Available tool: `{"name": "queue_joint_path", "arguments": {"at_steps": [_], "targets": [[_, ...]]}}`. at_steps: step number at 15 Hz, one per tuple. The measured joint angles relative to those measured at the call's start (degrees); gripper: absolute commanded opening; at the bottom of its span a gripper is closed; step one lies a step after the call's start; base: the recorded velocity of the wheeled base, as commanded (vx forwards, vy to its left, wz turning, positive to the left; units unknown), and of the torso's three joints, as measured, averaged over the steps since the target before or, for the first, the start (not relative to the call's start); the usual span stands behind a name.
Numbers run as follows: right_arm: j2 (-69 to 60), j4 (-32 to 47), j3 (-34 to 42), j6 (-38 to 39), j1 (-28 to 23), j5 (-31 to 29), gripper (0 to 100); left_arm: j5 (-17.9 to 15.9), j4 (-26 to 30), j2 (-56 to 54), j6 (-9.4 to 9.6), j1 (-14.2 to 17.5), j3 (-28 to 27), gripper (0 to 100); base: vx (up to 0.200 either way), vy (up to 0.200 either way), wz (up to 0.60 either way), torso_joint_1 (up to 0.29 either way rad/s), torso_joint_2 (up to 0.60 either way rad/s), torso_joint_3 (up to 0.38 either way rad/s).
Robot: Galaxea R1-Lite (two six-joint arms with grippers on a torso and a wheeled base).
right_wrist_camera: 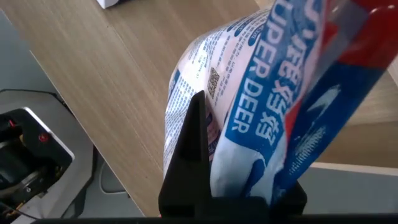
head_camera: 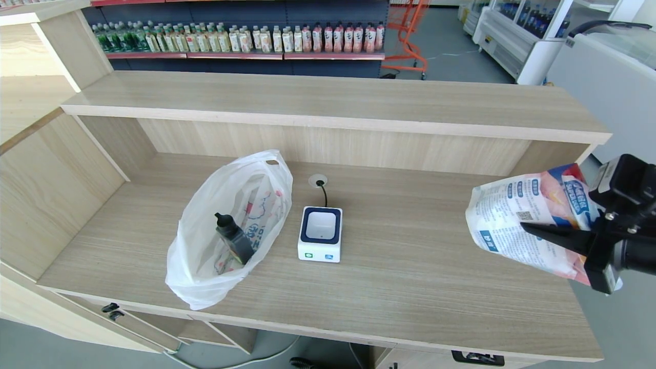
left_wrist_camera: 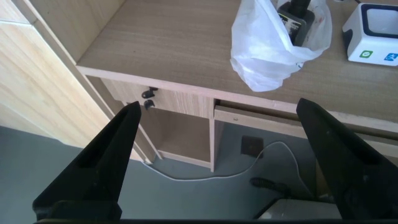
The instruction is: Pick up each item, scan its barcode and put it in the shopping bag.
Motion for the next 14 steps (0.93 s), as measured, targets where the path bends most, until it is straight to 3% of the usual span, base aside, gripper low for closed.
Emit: {"name": "queue_joint_path", "arguments": {"at_steps": [4,14], "targets": [[-1.0,0.3,0.2,0.4,0.2,2.4,0,0.0,0.0,0.0,0.22,0.0,0.0,100,0.000,0.000,0.00,0.000,0.00,0.000],[-1.0,1.5,-0.3,3.4,0.2,8.8,0,0.0,0.0,0.0,1.26,0.0,0.0,100,0.000,0.200,0.00,0.002,0.00,0.004]]}}
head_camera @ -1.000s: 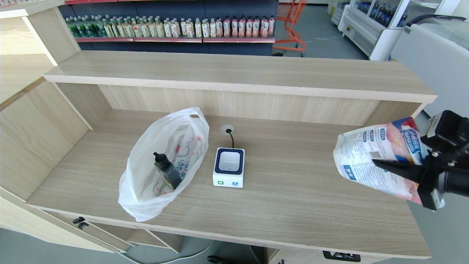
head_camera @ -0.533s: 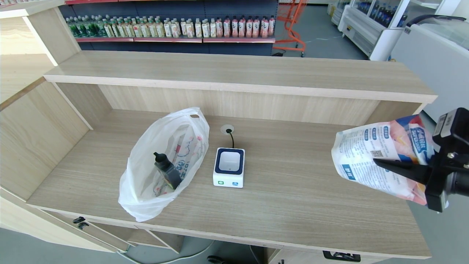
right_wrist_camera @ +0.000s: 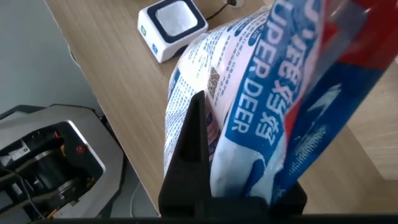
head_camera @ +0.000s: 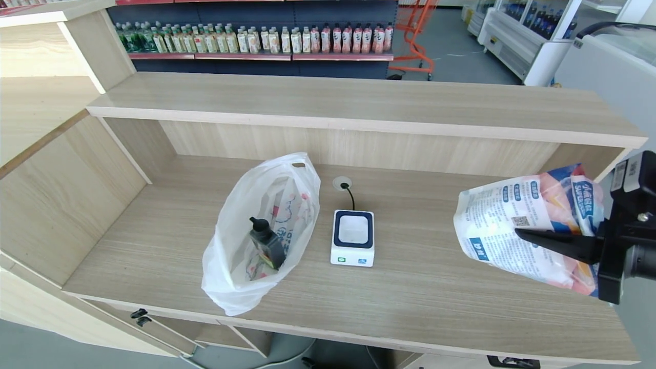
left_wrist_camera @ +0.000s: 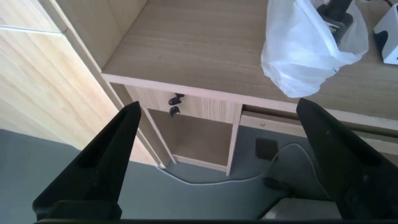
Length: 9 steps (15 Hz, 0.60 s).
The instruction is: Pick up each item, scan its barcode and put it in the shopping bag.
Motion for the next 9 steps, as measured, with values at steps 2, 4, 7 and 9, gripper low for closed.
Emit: {"name": "queue_joint_path", "arguments": {"at_steps": [2,4,7,9], "targets": [[0.8,0.0,-0.3,0.0,-0.1,0.0,0,0.0,0.0,0.0,0.13,0.0,0.0,100,0.000,0.200,0.00,0.002,0.00,0.007],[2.0,-0.2,-0.7,0.0,-0.2,-0.2,0,0.0,0.0,0.0,-0.11,0.0,0.0,100,0.000,0.000,0.00,0.000,0.00,0.000],[4.5,-0.3,-1.3,0.1,-1.2,-0.1,0,0.0,0.0,0.0,-0.20,0.0,0.0,100,0.000,0.000,0.00,0.000,0.00,0.000],[6.6,-0.3,-2.1,0.0,-1.9,-0.1,0,0.0,0.0,0.0,-0.18,0.1,0.0,100,0.100,0.000,0.00,-0.001,0.00,0.001]]}}
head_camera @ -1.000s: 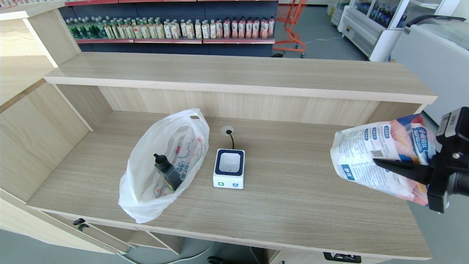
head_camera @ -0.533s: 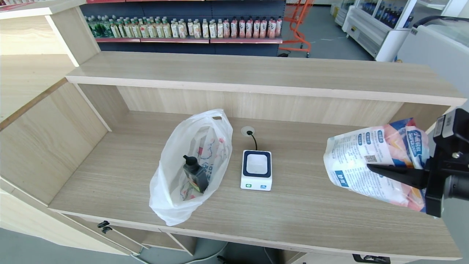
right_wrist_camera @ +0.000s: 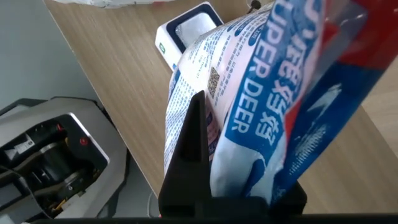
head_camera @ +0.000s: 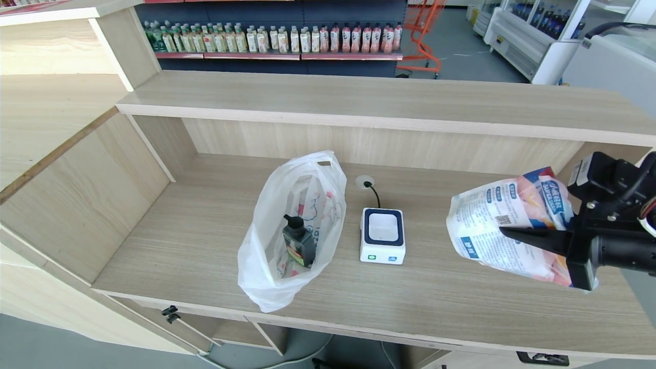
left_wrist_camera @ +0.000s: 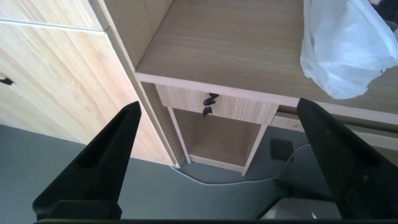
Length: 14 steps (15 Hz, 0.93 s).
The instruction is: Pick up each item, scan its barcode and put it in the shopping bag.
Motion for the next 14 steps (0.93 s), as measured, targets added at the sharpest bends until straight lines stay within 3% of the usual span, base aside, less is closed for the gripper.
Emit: {"name": "queue_joint_path", "arguments": {"at_steps": [4,9,14], "targets": [[3.2,-0.7,-1.0,-0.6,0.0,0.1,0,0.0,0.0,0.0,-0.04,0.0,0.0,100,0.200,0.000,0.00,-0.004,0.00,0.004],[6.4,-4.3,-1.3,-1.9,1.6,3.1,0,0.0,0.0,0.0,-0.28,-0.1,0.0,100,0.000,0.000,0.00,0.000,0.00,0.000],[9.8,-7.0,-1.3,-16.6,2.8,6.2,0,0.0,0.0,0.0,-0.30,-0.1,0.0,100,0.000,0.000,0.00,0.000,0.00,0.000]]}}
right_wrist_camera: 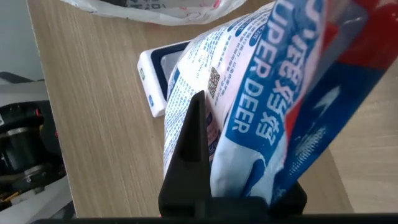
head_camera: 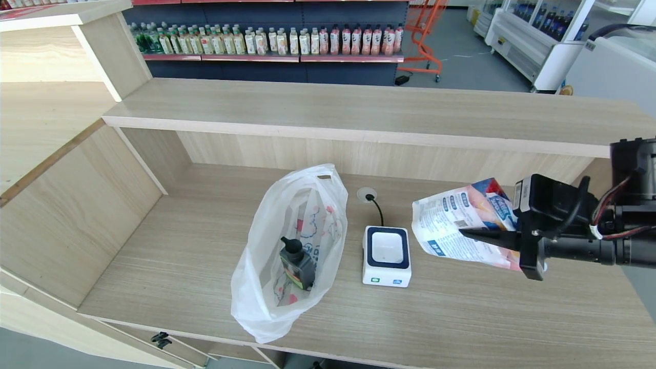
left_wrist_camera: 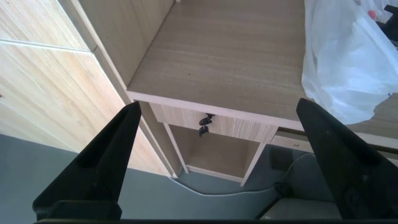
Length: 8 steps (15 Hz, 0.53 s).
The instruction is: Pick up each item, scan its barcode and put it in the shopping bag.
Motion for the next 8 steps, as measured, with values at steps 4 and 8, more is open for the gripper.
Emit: {"name": "queue_joint_path", "arguments": {"at_steps": [4,8], "targets": [[3.0,-3.1,2.8,-9.3,-0.6,3.2,0,0.0,0.0,0.0,0.00,0.0,0.0,100,0.000,0.000,0.00,0.000,0.00,0.000],[8.4,-13.8,4.1,-9.5,-0.3,8.1,0,0.0,0.0,0.0,0.00,0.0,0.0,100,0.000,0.000,0.00,0.000,0.00,0.000]]}}
